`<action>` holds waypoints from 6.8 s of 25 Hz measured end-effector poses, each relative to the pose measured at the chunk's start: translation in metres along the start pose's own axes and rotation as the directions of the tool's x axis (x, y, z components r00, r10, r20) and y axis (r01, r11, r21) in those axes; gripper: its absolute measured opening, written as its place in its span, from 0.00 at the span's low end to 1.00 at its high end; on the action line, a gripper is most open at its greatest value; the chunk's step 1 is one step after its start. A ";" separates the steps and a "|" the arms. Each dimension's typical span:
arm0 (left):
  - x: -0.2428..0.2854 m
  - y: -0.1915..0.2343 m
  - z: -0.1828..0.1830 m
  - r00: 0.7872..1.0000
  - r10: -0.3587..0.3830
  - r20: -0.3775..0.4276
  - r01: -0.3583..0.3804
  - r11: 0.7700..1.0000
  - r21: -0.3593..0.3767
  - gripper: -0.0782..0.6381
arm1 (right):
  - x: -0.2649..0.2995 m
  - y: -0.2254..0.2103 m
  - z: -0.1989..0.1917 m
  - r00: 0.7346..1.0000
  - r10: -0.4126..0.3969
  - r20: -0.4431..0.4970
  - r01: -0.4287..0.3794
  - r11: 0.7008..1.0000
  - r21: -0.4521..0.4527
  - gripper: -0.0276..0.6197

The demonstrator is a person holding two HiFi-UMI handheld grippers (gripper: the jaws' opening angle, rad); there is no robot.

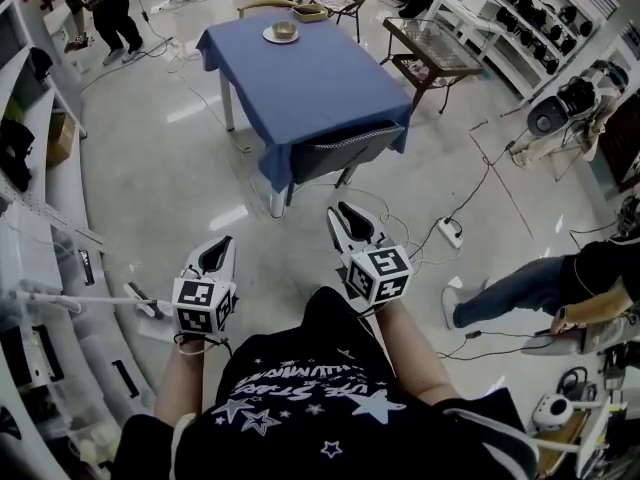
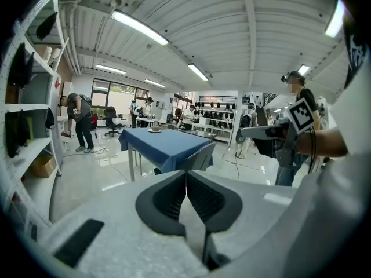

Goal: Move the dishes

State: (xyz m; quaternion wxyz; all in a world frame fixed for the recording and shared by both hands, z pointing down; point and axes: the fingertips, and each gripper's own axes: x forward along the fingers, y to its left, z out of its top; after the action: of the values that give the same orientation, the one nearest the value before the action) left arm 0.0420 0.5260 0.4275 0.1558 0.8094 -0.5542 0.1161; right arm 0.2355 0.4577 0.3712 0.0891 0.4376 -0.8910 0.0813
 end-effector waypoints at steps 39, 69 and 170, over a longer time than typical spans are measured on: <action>0.291 0.115 0.130 0.969 0.233 -0.082 -0.241 0.965 -0.102 0.14 | 0.338 -0.243 0.071 0.970 0.233 -0.074 -0.212 0.953 0.217 0.54; 0.556 0.420 0.221 0.991 -0.099 -0.093 0.097 0.995 -0.019 0.14 | 0.684 -0.307 0.131 0.980 -0.129 -0.151 0.149 0.980 0.132 0.54; 0.673 0.463 0.248 0.955 -0.269 -0.127 0.266 0.963 -0.043 0.14 | 0.807 -0.419 0.071 0.878 -0.169 -0.448 0.279 0.941 0.191 0.37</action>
State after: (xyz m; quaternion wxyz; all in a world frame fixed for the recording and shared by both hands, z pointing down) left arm -0.1450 -0.3044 0.4978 0.2164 0.8655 -0.4295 0.1400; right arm 0.0771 -0.4291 0.5163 0.2339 0.5179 -0.7755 0.2751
